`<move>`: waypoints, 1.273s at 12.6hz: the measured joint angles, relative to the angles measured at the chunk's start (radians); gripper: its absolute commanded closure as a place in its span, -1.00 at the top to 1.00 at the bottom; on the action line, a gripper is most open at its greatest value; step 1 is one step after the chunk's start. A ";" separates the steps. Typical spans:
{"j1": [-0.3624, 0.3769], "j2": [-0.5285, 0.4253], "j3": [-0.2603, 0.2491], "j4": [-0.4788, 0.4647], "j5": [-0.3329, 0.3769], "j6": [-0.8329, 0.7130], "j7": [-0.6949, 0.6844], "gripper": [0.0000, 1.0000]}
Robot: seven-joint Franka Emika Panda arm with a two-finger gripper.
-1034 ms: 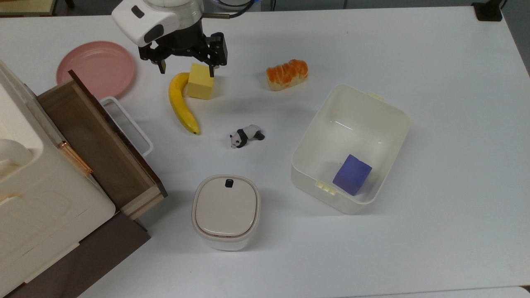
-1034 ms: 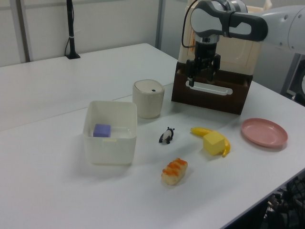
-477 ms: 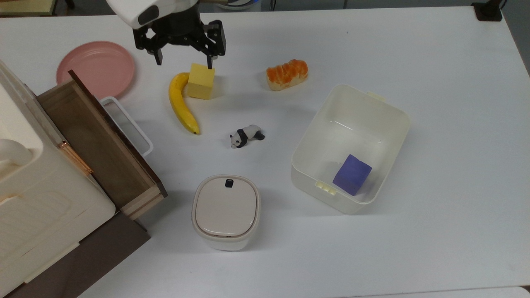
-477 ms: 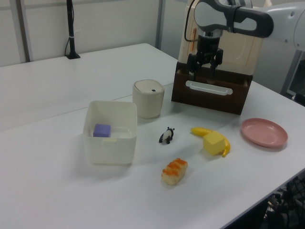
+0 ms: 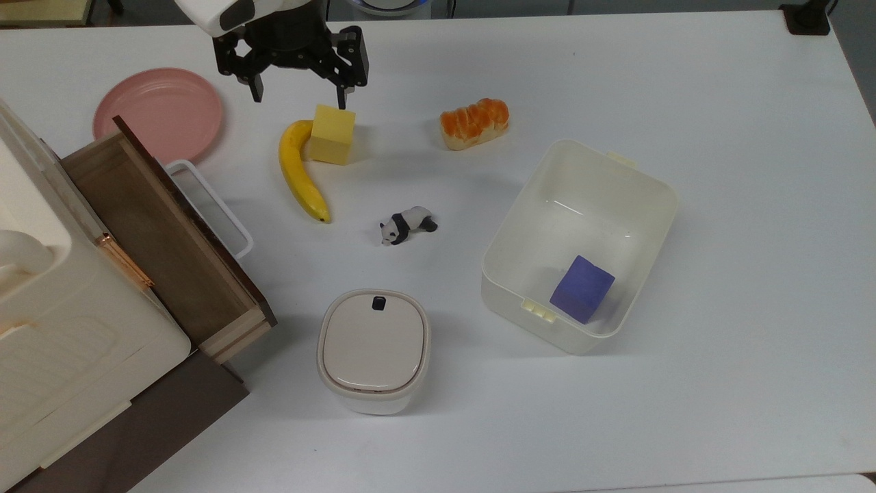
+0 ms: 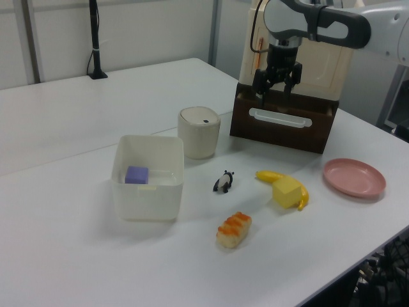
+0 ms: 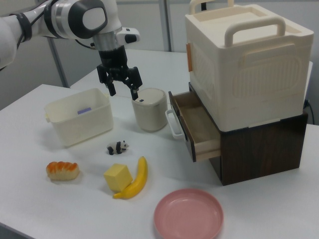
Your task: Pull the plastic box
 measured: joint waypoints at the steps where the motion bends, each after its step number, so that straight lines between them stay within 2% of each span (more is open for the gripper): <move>1: -0.003 0.001 0.000 -0.002 0.000 0.000 0.000 1.00; 12: -0.011 -0.004 -0.001 -0.004 0.000 0.000 -0.019 1.00; 16: -0.019 0.007 -0.001 -0.046 0.000 0.000 -0.054 1.00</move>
